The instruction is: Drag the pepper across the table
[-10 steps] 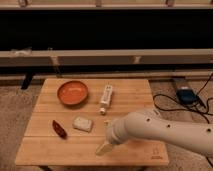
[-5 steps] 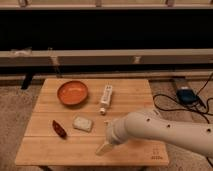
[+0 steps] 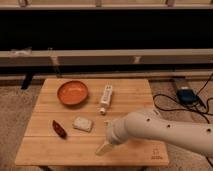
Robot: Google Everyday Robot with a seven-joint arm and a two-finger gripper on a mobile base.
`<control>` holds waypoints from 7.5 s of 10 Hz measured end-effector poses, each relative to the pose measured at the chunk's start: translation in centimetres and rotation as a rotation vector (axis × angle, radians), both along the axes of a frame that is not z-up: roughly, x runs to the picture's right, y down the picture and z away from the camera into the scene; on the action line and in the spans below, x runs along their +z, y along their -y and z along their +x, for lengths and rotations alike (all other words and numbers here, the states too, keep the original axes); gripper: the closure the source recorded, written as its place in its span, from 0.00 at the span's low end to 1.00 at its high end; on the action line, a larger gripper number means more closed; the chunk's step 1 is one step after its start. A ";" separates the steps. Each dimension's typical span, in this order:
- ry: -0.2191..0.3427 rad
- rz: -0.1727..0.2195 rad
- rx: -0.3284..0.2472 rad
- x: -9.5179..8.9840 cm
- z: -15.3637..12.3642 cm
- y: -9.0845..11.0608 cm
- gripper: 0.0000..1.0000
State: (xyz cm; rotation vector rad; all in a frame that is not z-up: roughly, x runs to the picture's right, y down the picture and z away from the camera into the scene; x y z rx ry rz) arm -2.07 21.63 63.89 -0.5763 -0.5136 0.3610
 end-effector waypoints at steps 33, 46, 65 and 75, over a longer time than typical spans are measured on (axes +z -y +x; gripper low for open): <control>-0.323 -0.099 -0.325 14.0 -18.3 -3.5 0.42; -0.285 -0.147 -0.359 13.4 -19.8 -5.6 0.55; -0.471 -0.278 -0.209 13.2 -20.2 -4.4 0.20; -0.476 -0.301 -0.151 13.2 -23.9 -4.5 0.24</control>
